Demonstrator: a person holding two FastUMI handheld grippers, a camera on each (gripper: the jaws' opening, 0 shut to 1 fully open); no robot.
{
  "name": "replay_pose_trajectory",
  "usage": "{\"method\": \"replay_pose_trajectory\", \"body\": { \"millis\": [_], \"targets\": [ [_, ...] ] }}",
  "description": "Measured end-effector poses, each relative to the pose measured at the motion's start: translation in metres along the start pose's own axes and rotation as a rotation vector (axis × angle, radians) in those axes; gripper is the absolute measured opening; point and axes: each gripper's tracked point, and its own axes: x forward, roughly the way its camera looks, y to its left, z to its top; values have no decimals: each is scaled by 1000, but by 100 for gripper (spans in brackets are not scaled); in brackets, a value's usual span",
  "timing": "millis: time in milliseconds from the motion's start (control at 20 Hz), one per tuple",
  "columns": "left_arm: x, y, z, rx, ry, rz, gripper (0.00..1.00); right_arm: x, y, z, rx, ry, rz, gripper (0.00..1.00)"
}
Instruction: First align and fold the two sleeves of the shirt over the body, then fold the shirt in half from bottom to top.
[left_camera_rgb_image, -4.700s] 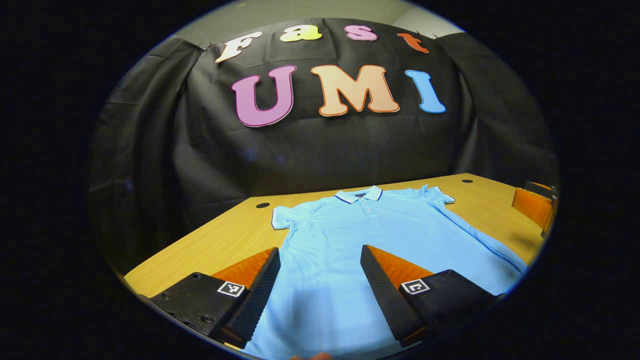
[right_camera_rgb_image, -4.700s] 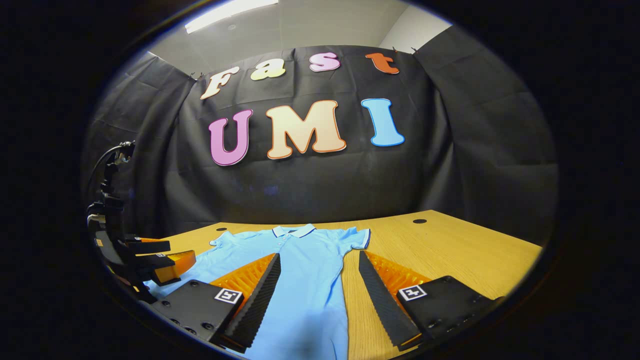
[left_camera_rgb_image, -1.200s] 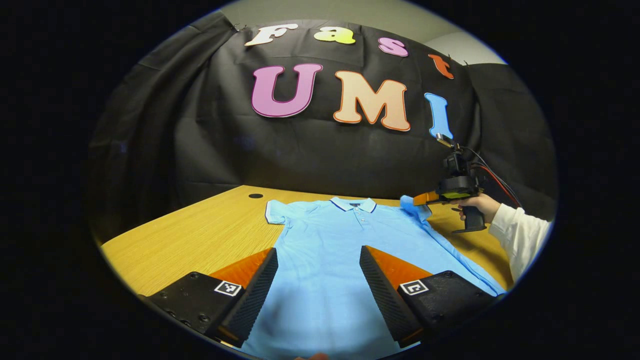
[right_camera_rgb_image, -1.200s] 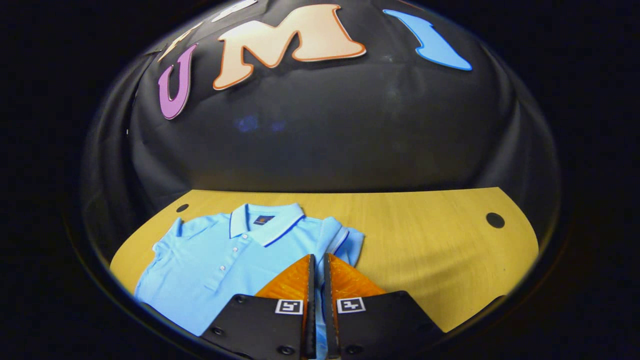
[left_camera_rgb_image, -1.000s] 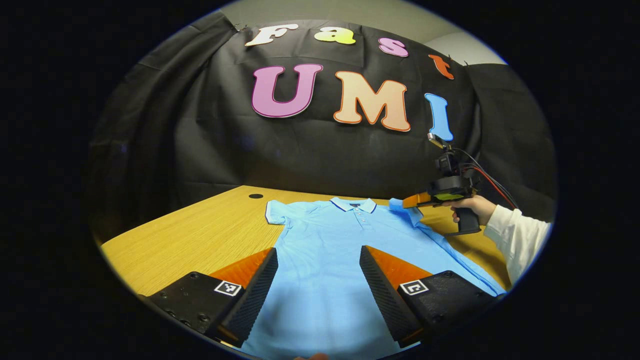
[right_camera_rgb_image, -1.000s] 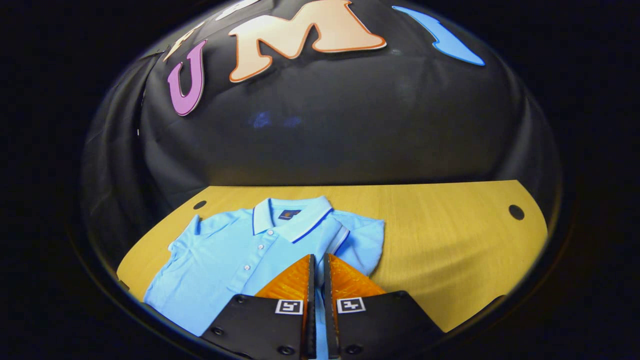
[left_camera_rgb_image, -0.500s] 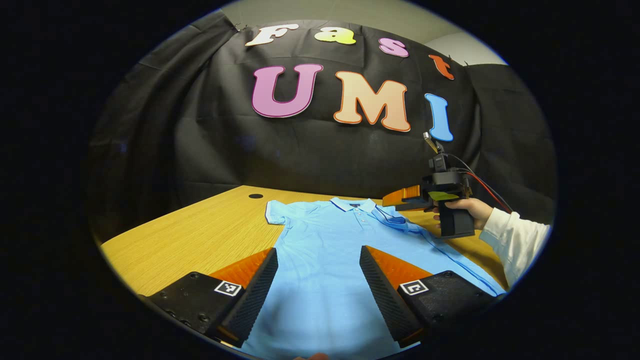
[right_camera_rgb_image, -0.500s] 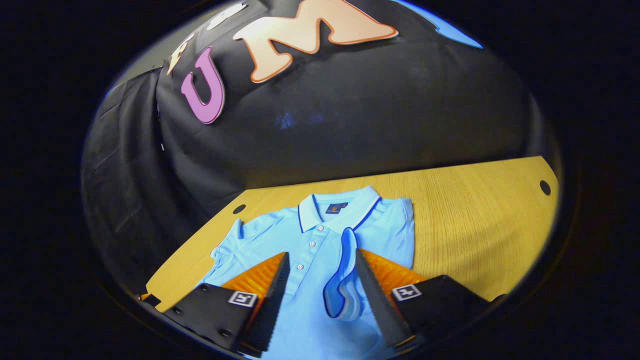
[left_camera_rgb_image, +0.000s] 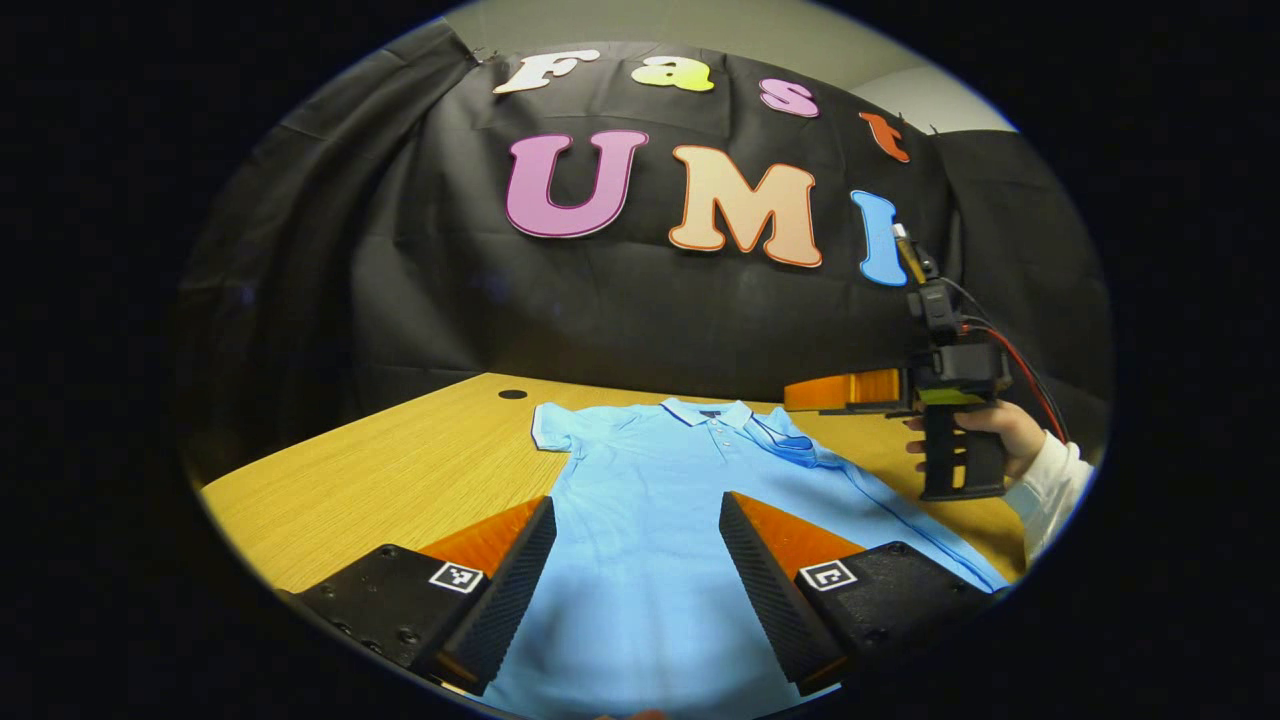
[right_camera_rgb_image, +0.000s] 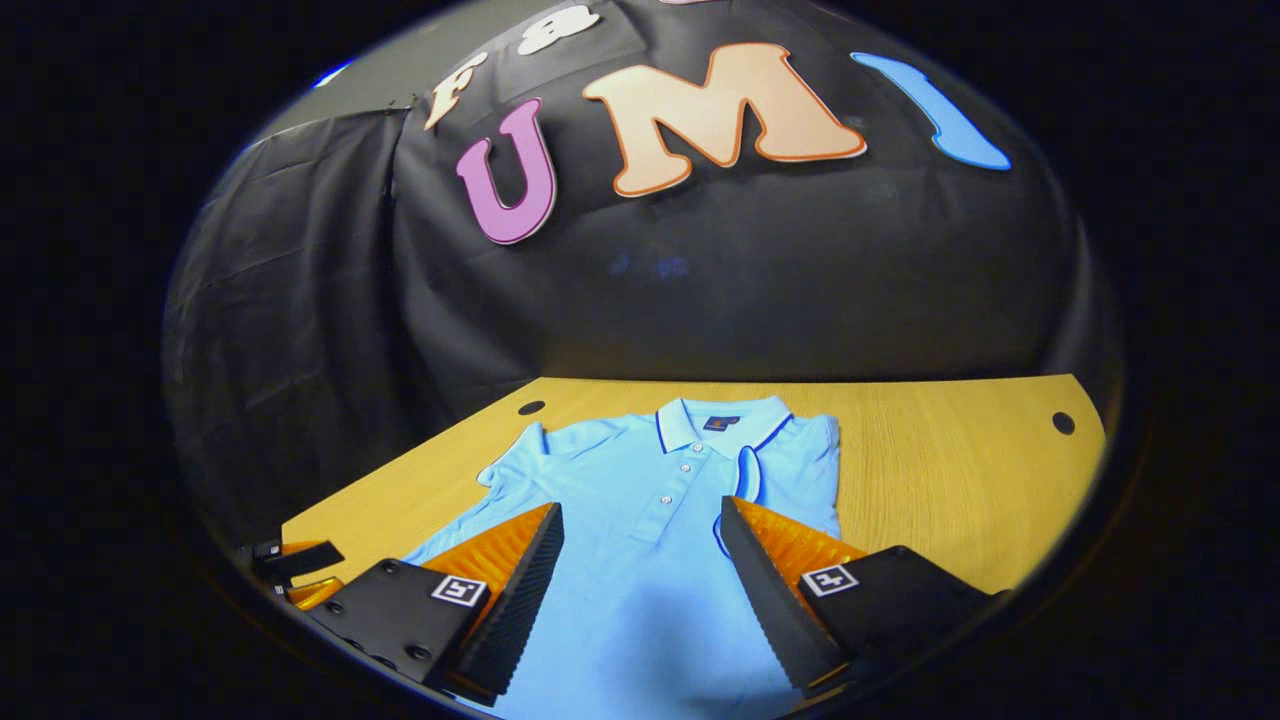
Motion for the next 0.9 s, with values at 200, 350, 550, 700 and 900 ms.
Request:
{"method": "replay_pose_trajectory", "body": {
  "millis": [200, 350, 550, 700, 900],
  "targets": [
    [4, -2, -6, -39, 44, -42, 98, -55, 0, -8, -25, -57, -27, 98],
    [12, 11, -7, -76, 91, -44, 98, -99, -11, -14, -50, -111, -79, 98],
    [29, 22, 7, -112, 125, -65, 98, -146, -22, -22, -21, -175, -144, 98],
    [44, 29, 20, -130, 160, -89, 99, -160, -26, -29, -37, -195, -176, 98],
    [76, 46, 37, -111, 201, -94, 98, -168, -27, -42, -57, -154, -192, 98]
  ]
}}
